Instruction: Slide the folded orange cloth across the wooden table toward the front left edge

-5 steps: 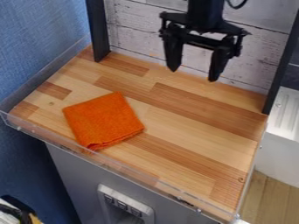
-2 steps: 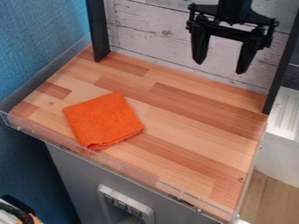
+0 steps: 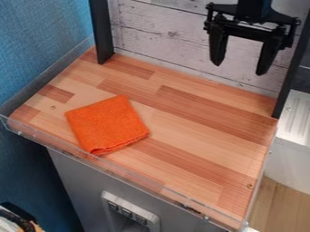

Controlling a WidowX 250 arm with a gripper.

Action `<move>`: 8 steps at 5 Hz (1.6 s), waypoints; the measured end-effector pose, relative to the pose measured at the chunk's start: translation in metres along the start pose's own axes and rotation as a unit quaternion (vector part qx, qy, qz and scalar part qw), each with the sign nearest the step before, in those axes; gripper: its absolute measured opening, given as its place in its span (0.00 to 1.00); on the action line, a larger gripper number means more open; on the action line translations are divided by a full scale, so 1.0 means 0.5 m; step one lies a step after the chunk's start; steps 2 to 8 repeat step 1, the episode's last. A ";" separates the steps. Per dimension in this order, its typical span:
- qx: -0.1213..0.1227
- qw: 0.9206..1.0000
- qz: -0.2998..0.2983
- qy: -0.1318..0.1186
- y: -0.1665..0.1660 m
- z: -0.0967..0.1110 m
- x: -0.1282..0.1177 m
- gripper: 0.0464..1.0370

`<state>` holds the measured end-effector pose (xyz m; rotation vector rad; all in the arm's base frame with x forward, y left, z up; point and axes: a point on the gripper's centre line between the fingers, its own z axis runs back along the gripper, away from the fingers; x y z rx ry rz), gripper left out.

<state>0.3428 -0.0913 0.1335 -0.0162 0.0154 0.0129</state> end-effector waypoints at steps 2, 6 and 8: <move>0.000 1.000 -0.004 0.000 -0.001 0.000 0.000 0.96; 0.000 1.000 -0.004 0.000 -0.001 0.000 0.000 0.96; 0.000 1.000 -0.004 0.000 -0.001 0.000 0.000 0.96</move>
